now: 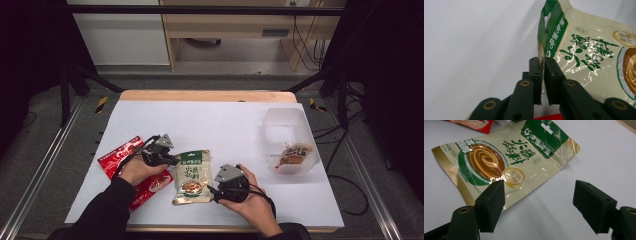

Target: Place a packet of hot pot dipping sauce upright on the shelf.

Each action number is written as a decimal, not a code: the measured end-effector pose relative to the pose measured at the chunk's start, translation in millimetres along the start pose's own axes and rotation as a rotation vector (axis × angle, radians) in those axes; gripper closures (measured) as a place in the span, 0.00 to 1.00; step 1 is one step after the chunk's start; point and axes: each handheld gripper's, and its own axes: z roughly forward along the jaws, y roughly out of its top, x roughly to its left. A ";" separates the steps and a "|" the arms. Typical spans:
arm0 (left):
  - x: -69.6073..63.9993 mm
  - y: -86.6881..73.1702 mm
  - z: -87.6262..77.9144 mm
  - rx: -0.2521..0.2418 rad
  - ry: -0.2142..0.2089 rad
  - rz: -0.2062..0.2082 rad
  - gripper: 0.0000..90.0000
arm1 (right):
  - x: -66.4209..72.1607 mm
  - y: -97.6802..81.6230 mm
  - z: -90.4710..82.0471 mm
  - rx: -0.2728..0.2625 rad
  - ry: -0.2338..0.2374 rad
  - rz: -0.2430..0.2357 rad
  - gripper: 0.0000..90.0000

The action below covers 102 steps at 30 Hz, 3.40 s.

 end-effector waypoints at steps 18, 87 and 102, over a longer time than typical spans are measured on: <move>-12.9 7.9 -22.9 -0.070 0.048 0.069 1.00 | -1.8 -1.5 0.9 0.016 -0.009 0.010 0.27; -54.3 70.8 -102.4 -0.171 0.040 0.291 1.00 | -52.9 124.7 -56.7 0.185 0.120 -0.287 0.39; -61.8 72.7 -106.1 -0.189 0.021 0.309 1.00 | -50.0 126.0 -33.1 0.257 0.241 -0.270 0.74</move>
